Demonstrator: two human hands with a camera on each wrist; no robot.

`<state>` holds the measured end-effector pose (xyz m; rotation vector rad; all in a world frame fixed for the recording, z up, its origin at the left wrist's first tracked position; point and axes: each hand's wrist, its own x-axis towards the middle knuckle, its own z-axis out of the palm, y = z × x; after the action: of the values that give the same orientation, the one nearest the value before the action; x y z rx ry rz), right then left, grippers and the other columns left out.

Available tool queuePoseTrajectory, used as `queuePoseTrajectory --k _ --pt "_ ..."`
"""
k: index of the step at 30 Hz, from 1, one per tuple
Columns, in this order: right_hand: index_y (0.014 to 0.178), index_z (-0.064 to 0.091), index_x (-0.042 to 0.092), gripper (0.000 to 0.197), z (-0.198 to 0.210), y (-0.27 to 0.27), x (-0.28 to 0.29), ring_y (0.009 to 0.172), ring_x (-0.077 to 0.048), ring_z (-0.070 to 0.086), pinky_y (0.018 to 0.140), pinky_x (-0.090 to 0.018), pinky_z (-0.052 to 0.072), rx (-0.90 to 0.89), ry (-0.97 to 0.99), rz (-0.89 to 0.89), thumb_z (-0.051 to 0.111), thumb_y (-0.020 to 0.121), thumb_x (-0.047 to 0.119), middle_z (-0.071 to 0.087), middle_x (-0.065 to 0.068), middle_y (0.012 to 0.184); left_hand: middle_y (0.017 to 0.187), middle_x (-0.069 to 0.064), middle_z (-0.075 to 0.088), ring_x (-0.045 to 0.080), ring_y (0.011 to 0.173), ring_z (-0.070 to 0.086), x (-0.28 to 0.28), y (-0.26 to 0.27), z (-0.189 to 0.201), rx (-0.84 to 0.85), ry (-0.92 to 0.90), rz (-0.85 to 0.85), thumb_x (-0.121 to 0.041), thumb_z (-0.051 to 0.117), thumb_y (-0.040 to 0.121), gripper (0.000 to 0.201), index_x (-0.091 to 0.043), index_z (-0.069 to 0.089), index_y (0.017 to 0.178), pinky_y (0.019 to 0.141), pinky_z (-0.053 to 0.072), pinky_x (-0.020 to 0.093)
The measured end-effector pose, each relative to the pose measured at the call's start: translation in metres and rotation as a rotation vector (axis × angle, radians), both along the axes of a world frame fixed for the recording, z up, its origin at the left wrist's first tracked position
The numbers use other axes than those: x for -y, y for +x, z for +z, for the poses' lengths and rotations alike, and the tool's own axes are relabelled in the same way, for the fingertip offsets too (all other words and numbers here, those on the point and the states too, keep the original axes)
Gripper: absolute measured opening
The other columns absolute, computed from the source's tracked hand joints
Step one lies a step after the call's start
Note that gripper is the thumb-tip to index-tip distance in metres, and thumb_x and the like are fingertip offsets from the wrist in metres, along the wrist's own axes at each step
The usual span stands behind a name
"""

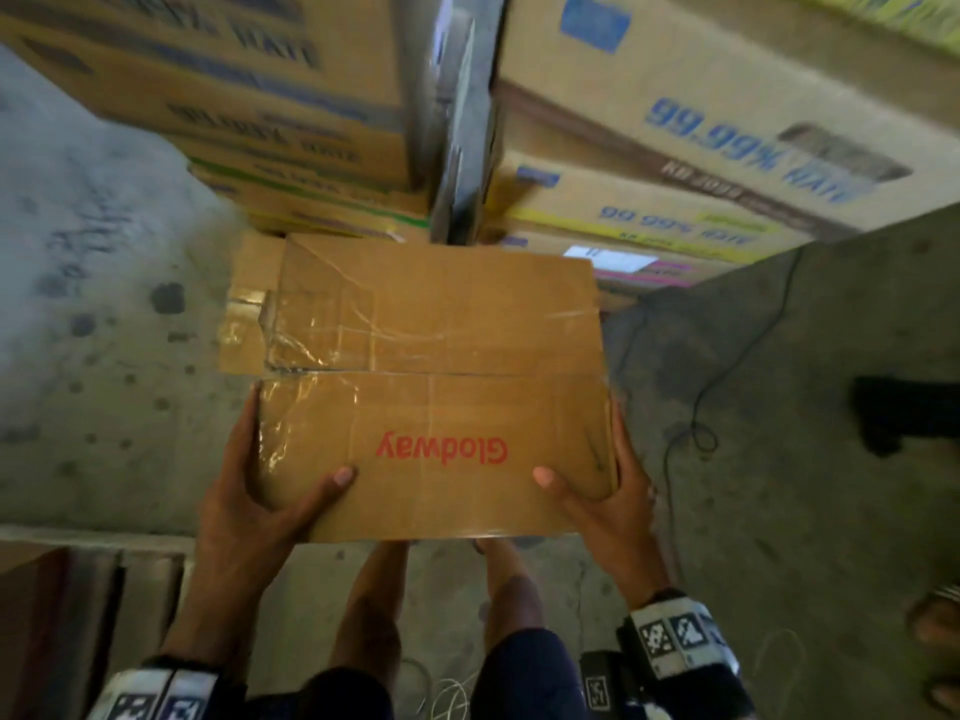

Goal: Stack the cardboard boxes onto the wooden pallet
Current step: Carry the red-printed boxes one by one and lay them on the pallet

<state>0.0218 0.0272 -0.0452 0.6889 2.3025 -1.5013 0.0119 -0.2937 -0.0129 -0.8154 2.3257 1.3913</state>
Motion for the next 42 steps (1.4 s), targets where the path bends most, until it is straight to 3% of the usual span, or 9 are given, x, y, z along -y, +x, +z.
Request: queuePoseTrajectory --k 4,9,13,18,23,29,33,38,42 --pt "0.15 0.028 0.045 0.101 0.071 -0.009 0.035 0.116 0.029 0.043 0.091 0.001 0.041 -0.067 -0.069 0.014 0.087 0.067 0.041 0.043 0.037 0.136 0.146 -0.002 0.046 0.016 0.119 0.048 0.028 0.005 0.094 0.004 -0.043 0.065 -0.038 0.088 0.059 0.112 -0.046 0.026 0.152 0.102 0.045 0.043" --pt "0.142 0.039 0.052 0.093 0.146 -0.034 0.079 0.109 0.008 0.062 0.094 -0.025 0.055 -0.077 -0.18 0.152 0.09 0.064 0.049 0.062 0.024 0.127 0.14 -0.001 0.056 0.016 0.118 0.055 0.059 0.037 0.179 -0.119 -0.014 0.276 -0.059 0.093 0.049 0.117 -0.044 0.033 0.149 0.104 0.045 0.04" --pt "0.151 0.034 0.042 0.093 0.205 -0.048 0.113 0.106 0.004 0.056 0.083 -0.004 0.046 -0.143 -0.108 0.343 0.084 0.073 0.046 0.055 0.019 0.126 0.137 -0.003 0.058 0.013 0.116 0.056 0.074 0.078 0.234 -0.208 -0.125 0.419 -0.061 0.09 0.05 0.121 -0.045 0.029 0.153 0.101 0.044 0.034" --pt "0.153 0.026 0.042 0.087 0.246 -0.046 0.15 0.127 -0.012 0.047 0.105 -0.036 0.045 -0.205 -0.12 0.546 0.074 0.081 0.049 0.048 0.004 0.146 0.14 -0.002 0.056 0.018 0.122 0.055 0.077 0.15 0.267 -0.27 -0.243 0.623 -0.079 0.074 0.041 0.126 -0.047 0.027 0.153 0.105 0.044 0.036" --pt "0.149 0.023 0.05 0.081 0.265 -0.023 0.182 0.126 -0.02 0.052 0.1 -0.045 0.053 -0.259 -0.118 0.772 0.066 0.081 0.057 0.045 -0.004 0.152 0.151 0.002 0.045 0.024 0.138 0.041 0.059 0.216 0.28 -0.259 -0.273 0.846 -0.048 0.088 0.063 0.113 -0.043 0.022 0.155 0.113 0.032 0.041" --pt "0.156 0.028 0.03 0.075 0.279 0.018 0.226 0.122 -0.012 0.043 0.104 -0.037 0.043 -0.291 -0.085 1.034 0.066 0.092 0.041 0.045 -0.007 0.153 0.15 0.0 0.046 0.024 0.138 0.042 0.045 0.302 0.267 -0.234 -0.269 1.062 -0.062 0.085 0.06 0.115 -0.05 0.017 0.153 0.113 0.035 0.049" --pt "0.15 0.022 0.049 0.078 0.276 0.058 0.261 0.137 -0.031 0.047 0.11 -0.052 0.043 -0.294 -0.007 1.185 0.062 0.086 0.067 0.045 -0.007 0.153 0.139 -0.012 0.047 0.019 0.133 0.045 0.04 0.358 0.261 -0.233 -0.283 1.171 -0.08 0.074 0.047 0.123 -0.049 0.02 0.153 0.11 0.04 0.046" --pt "0.154 0.024 0.041 0.079 0.275 0.118 0.316 0.123 -0.027 0.057 0.106 -0.048 0.047 -0.266 -0.003 1.357 0.064 0.088 0.055 0.055 -0.01 0.144 0.148 -0.002 0.048 0.022 0.135 0.045 0.055 0.433 0.248 -0.163 -0.312 1.315 -0.085 0.069 0.044 0.126 -0.048 0.02 0.154 0.113 0.038 0.05" --pt "0.147 0.023 0.058 0.086 0.265 0.174 0.372 0.127 -0.024 0.056 0.105 -0.048 0.05 -0.271 -0.031 1.415 0.066 0.075 0.074 0.055 -0.002 0.146 0.148 -0.003 0.047 0.022 0.135 0.045 0.09 0.491 0.239 -0.14 -0.324 1.402 -0.083 0.067 0.045 0.125 -0.044 0.022 0.155 0.112 0.036 0.045"
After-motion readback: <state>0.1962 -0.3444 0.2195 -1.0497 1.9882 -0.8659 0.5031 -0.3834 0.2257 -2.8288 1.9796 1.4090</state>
